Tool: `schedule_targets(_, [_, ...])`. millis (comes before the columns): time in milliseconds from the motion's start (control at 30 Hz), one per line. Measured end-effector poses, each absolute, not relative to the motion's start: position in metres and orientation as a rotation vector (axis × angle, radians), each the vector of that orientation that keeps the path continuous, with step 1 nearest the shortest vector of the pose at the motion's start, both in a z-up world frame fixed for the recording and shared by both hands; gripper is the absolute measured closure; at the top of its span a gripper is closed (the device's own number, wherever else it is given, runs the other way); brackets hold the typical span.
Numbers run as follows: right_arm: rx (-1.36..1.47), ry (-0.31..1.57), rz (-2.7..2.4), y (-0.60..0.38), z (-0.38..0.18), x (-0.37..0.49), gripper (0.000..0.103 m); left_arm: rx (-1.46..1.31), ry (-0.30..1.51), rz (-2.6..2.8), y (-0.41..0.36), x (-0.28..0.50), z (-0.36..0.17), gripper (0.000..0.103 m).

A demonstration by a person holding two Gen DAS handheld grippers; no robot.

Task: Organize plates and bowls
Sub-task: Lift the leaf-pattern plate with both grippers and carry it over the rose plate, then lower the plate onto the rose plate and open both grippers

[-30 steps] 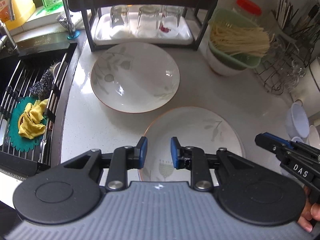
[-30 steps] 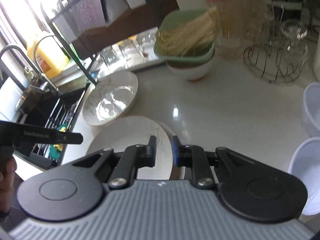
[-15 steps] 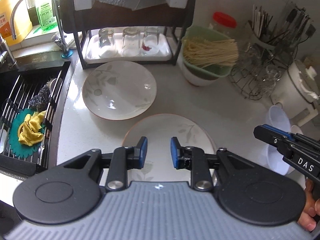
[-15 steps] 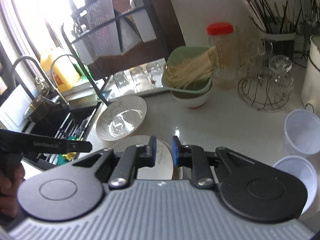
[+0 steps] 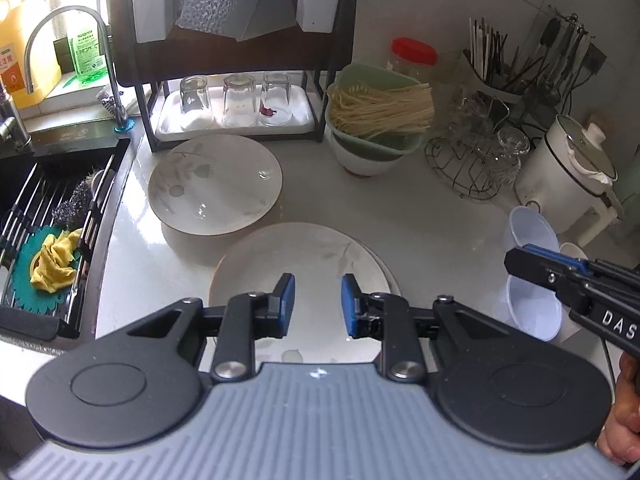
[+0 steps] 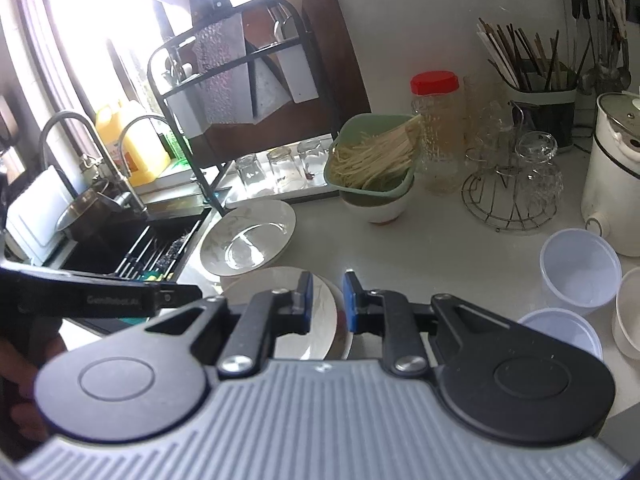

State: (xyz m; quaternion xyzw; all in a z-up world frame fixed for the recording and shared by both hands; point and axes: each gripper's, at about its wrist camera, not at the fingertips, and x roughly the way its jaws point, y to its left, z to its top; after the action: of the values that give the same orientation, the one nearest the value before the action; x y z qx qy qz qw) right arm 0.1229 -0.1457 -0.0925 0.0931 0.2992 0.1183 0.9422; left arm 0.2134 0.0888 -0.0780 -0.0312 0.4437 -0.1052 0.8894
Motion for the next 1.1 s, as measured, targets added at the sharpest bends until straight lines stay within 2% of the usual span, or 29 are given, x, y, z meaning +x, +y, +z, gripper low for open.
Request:
schedule_targets(467, [0.139, 0.627, 0.297, -0.164, -0.099, 0.099, 0.083, -0.138, 0.925, -0.157, 0.071, 0.187, -0.088, 0.075])
schedule_targets(1000, [0.175, 0.673, 0.377, -0.162, -0.112, 0.129, 0.083, -0.173, 0.983, -0.044, 0.081, 0.193, -0.089, 0.075])
schedule_targets(1100, [0.164, 0.671, 0.386, -0.157, -0.111, 0.132, 0.083, -0.171, 0.984, -0.025, 0.086, 0.2, -0.088, 0.072])
